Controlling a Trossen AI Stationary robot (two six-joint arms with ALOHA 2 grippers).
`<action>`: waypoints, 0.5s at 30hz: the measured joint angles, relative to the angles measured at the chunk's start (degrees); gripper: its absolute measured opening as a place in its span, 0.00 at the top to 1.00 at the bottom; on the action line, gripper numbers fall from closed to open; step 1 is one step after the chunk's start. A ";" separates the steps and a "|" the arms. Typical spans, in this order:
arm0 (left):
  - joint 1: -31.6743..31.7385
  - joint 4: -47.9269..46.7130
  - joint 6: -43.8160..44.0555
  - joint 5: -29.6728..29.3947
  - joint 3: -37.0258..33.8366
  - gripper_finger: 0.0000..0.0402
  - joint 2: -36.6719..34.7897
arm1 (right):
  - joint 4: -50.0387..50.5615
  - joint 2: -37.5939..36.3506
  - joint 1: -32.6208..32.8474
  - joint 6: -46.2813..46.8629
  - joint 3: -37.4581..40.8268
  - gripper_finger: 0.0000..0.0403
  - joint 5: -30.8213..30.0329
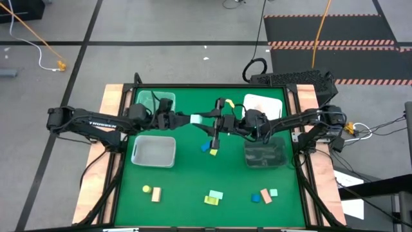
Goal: Sort & place blocks by color
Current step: Put the top light blue block into the gray bin
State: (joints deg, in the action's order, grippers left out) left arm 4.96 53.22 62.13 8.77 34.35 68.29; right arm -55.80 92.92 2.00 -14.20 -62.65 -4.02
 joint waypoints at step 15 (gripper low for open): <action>-0.12 5.03 -2.28 -3.48 0.04 0.40 -0.24 | 1.16 0.26 0.73 -4.36 0.04 0.72 -1.90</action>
State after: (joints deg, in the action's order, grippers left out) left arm 4.84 58.24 59.86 5.29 34.39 68.05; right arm -54.64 93.18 2.73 -18.55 -62.61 -5.93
